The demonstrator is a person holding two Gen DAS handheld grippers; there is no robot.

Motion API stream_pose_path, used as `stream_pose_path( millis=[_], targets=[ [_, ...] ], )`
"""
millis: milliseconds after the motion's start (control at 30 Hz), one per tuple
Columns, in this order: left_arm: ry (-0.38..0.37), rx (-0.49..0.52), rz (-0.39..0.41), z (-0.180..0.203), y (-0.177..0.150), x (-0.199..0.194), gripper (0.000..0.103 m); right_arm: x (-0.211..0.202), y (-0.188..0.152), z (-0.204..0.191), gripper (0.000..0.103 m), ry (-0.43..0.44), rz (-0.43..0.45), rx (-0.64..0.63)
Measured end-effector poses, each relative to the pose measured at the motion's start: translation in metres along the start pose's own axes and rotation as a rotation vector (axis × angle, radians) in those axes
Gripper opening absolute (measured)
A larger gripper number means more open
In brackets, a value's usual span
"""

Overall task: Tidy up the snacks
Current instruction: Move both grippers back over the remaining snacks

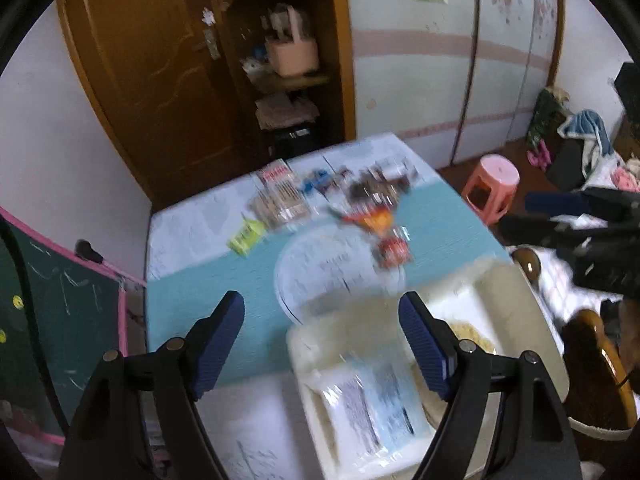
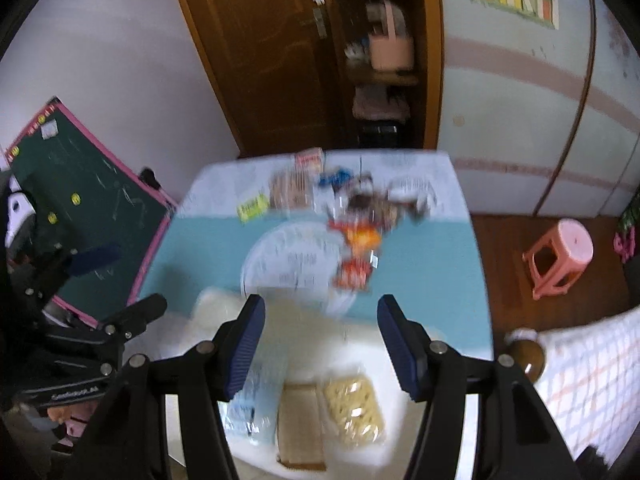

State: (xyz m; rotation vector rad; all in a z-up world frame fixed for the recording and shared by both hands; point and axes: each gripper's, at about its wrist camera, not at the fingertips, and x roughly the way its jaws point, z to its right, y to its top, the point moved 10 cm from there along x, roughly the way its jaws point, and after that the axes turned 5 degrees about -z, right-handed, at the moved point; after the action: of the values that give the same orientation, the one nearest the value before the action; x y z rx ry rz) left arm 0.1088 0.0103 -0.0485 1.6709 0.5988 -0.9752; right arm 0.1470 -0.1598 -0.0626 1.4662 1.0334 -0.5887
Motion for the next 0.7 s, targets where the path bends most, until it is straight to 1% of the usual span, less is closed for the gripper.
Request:
stream_pose_path(
  millis=[67,100,133,167,233,267,300,367,400,467,567,667,700],
  targets=[
    [0.061,0.015,0.049,-0.021,0.026,-0.011,0.08,-0.014,0.027,0.002,0.059,-0.021,0.027,-0.023],
    [0.097,0.029,0.071,-0.032,0.039,-0.015,0.081,-0.021,0.047,0.004,0.059,-0.042,0.045,-0.041],
    [0.137,0.041,0.09,-0.041,0.051,-0.018,0.085,-0.024,0.059,0.007,0.059,-0.062,0.054,-0.051],
    [0.164,0.051,0.104,-0.049,0.06,-0.019,0.086,-0.027,0.074,0.012,0.059,-0.088,0.062,-0.056],
    [0.243,0.102,0.146,-0.067,0.085,-0.016,0.086,-0.023,0.096,0.02,0.06,-0.12,0.058,-0.059],
    [0.283,0.126,0.154,-0.075,0.094,-0.01,0.086,-0.016,0.105,0.024,0.061,-0.127,0.042,-0.06],
    [0.308,0.141,0.152,-0.081,0.1,-0.005,0.086,-0.005,0.112,0.03,0.061,-0.142,0.022,-0.057],
    [0.328,0.154,0.118,-0.095,0.111,0.019,0.086,0.019,0.117,0.038,0.062,-0.172,-0.022,-0.05],
    [0.317,0.144,0.077,-0.104,0.114,0.039,0.086,0.04,0.117,0.044,0.062,-0.185,-0.064,-0.045],
    [0.258,0.106,-0.023,-0.121,0.115,0.084,0.086,0.075,0.109,0.053,0.062,-0.19,-0.136,-0.028],
    [0.182,0.078,-0.165,-0.139,0.106,0.149,0.086,0.127,0.085,0.062,0.062,-0.158,-0.239,0.033],
    [0.151,0.078,-0.275,-0.153,0.091,0.209,0.085,0.169,0.058,0.064,0.061,-0.097,-0.33,0.104],
    [0.143,0.082,-0.301,-0.154,0.085,0.224,0.085,0.182,0.049,0.064,0.061,-0.082,-0.358,0.123]
  ],
)
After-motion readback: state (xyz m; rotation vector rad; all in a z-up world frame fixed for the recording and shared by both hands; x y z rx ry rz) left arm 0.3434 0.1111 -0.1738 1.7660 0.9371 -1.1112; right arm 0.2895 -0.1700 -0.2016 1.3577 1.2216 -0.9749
